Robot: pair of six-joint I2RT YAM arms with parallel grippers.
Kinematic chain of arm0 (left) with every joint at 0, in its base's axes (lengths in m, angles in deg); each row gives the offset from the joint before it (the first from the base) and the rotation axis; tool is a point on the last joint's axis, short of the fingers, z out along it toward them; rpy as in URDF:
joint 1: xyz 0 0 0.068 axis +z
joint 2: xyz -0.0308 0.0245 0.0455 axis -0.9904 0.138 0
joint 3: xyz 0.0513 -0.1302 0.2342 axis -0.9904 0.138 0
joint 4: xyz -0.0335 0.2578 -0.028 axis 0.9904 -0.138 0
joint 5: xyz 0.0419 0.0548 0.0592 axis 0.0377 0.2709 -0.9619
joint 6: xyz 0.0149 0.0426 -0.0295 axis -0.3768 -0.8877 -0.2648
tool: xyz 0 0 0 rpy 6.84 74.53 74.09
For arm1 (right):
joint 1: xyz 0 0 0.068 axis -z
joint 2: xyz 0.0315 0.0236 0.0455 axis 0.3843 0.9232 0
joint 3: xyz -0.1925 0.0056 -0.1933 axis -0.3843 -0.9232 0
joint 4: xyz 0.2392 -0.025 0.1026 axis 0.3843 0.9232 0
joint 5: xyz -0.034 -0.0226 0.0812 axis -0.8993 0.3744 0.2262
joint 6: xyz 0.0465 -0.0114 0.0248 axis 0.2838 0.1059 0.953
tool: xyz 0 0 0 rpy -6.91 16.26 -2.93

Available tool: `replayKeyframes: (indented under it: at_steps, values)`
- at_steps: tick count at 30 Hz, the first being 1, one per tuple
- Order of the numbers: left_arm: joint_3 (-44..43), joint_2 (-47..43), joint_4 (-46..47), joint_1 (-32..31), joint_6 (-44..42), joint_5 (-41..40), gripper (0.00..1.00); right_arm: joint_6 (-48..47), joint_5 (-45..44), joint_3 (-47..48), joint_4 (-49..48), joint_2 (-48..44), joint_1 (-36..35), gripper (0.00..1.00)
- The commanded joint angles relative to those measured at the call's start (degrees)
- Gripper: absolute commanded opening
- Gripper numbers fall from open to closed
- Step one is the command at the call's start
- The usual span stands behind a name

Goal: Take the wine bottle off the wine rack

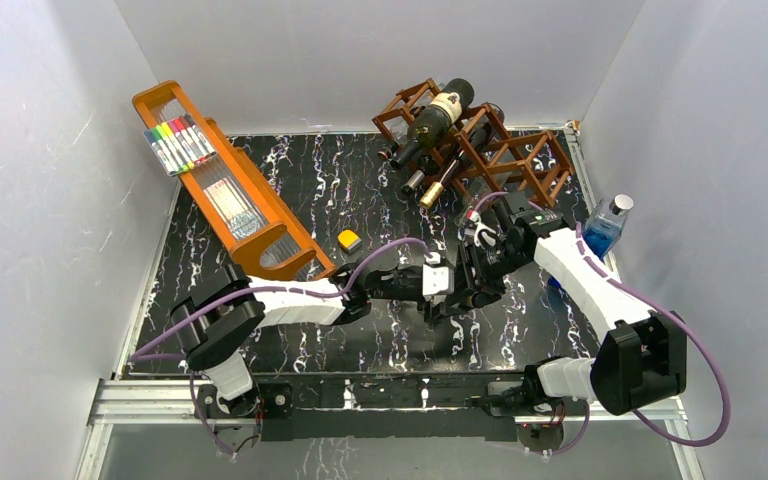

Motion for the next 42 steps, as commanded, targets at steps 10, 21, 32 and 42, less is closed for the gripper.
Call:
replayKeyframes:
  at_steps: [10, 21, 32, 42]
  values:
    - [2.71, -5.01, 4.56, -1.19, 3.73, -1.06, 0.53, 2.40, 9.93, 7.61, -6.22, -2.25, -1.94, 0.60]
    - [5.07, -7.30, 4.47, -1.19, 3.55, -3.69, 0.29, 2.96, 8.43, 9.11, -6.35, -2.15, -3.26, 0.69]
    - [9.87, -13.85, 2.44, -1.19, 2.74, -9.27, 0.06, 2.76, 3.28, 13.98, -7.05, -2.23, -3.39, 0.92]
    - [13.63, -20.44, 0.41, -1.19, 3.02, -15.33, 0.00, 2.82, -9.48, 21.62, -6.32, -1.43, -3.30, 0.98]
